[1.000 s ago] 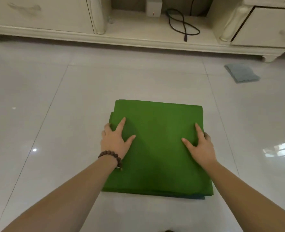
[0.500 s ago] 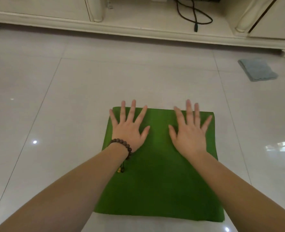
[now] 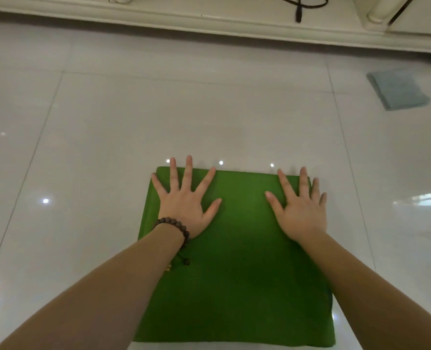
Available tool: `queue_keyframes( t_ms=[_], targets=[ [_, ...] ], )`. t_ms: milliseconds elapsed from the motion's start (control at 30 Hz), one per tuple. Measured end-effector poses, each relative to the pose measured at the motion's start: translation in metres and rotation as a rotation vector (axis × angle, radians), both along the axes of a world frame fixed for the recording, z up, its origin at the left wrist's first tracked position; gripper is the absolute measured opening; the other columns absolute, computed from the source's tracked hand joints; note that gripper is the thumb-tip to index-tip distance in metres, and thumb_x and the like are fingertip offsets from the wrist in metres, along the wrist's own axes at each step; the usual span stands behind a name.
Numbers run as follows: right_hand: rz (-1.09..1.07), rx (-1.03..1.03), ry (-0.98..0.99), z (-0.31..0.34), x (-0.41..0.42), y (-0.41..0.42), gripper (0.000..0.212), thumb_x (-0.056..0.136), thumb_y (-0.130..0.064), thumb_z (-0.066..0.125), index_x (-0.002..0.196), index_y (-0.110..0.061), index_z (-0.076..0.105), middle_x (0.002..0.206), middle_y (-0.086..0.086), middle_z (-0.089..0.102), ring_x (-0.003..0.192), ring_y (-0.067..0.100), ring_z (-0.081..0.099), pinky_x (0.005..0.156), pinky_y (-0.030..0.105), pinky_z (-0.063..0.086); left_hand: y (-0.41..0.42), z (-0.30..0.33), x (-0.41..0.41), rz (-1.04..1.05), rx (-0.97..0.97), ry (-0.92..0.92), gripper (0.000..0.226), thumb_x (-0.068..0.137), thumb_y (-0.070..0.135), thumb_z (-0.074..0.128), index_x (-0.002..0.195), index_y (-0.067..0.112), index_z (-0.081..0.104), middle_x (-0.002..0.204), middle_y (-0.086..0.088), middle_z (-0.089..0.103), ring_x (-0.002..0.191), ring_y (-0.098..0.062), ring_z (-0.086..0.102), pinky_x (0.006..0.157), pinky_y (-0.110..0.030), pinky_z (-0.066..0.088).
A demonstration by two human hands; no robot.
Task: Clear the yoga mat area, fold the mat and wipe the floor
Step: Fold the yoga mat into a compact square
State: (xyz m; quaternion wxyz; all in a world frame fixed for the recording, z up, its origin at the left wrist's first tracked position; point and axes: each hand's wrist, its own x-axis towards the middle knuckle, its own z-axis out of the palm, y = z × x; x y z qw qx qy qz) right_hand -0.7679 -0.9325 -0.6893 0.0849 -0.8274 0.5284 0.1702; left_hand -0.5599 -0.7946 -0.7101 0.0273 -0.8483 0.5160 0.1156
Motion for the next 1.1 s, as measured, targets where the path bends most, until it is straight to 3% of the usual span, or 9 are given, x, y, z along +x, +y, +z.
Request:
queue_keyframes(
  t_ms=[167,367,500,667,800,900,1000,1100],
  targets=[
    [0.019,0.038,-0.097,-0.006,-0.002,-0.004,0.068,0.086,-0.073,0.005,0.145,-0.047,-0.015,0.158,0.006,-0.017,0.146,0.031,-0.012,0.118,0.051,0.004,0.001,0.005,-0.001,0.061,0.024,0.007,0.070,0.081,0.080,0.003,0.142,0.055,-0.018,0.158,-0.016,-0.020,0.142,-0.045,-0.018,0.107,-0.073,0.004],
    [0.035,-0.010,-0.185,-0.006,-0.045,0.039,0.071,0.091,-0.066,0.015,0.148,-0.036,-0.014,0.157,0.005,-0.022,0.146,0.023,-0.012,0.119,0.047,0.004,0.026,0.007,0.012,-0.013,0.051,0.019,0.078,0.078,0.083,-0.001,0.143,0.047,-0.026,0.155,-0.019,-0.026,0.144,-0.034,-0.022,0.115,-0.061,0.007],
    [-0.013,-0.010,-0.196,-0.011,-0.073,0.076,0.074,0.091,-0.068,0.011,0.148,-0.031,-0.017,0.157,0.004,-0.019,0.147,0.023,-0.006,0.119,0.047,0.006,0.083,0.004,0.008,0.058,0.024,0.150,0.081,0.074,0.085,0.001,0.141,0.049,-0.027,0.151,-0.006,-0.039,0.144,-0.026,-0.024,0.119,-0.052,0.009],
    [-0.064,0.030,-0.336,-0.012,-0.078,0.086,0.075,0.089,-0.065,0.022,0.149,-0.036,-0.012,0.158,-0.004,-0.018,0.145,0.030,0.012,0.117,0.045,0.019,0.106,-0.002,-0.002,0.175,-0.071,0.301,0.080,0.072,0.089,0.016,0.137,0.061,-0.020,0.151,0.005,-0.038,0.147,-0.034,-0.005,0.119,-0.048,0.012],
    [-0.107,0.046,-0.402,-0.011,-0.077,0.087,0.074,0.085,-0.067,0.026,0.145,-0.045,-0.012,0.159,-0.001,-0.013,0.144,0.031,0.015,0.115,0.047,0.024,0.103,0.006,-0.008,0.272,-0.079,0.329,0.078,0.071,0.087,0.026,0.134,0.067,-0.016,0.158,-0.004,-0.022,0.146,-0.034,0.009,0.117,-0.047,0.024],
    [-0.135,0.040,-0.380,-0.010,-0.077,0.088,0.073,0.084,-0.069,0.026,0.143,-0.049,-0.011,0.159,0.012,0.004,0.142,0.033,0.018,0.114,0.046,0.024,0.102,0.016,-0.016,0.345,0.023,0.259,0.078,0.074,0.084,0.031,0.138,0.064,-0.010,0.159,-0.012,-0.005,0.139,-0.038,0.022,0.107,-0.049,0.033],
    [-0.157,0.022,-0.371,-0.008,-0.077,0.088,0.073,0.083,-0.070,0.028,0.144,-0.051,-0.008,0.137,0.020,0.036,0.125,0.034,0.034,0.101,0.045,0.036,0.101,0.025,-0.014,0.402,0.047,0.339,0.080,0.072,0.083,0.040,0.137,0.068,-0.004,0.153,-0.014,0.010,0.130,-0.041,0.030,0.103,-0.049,0.039],
    [-0.190,0.051,-0.365,-0.005,-0.080,0.085,0.073,0.080,-0.075,0.029,0.140,-0.059,-0.010,0.112,0.014,0.043,0.105,0.031,0.043,0.085,0.042,0.044,0.099,0.030,-0.003,0.414,0.072,0.421,0.086,0.067,0.082,0.048,0.136,0.068,-0.003,0.137,-0.017,0.032,0.118,-0.038,0.042,0.100,-0.043,0.044]
  ],
)
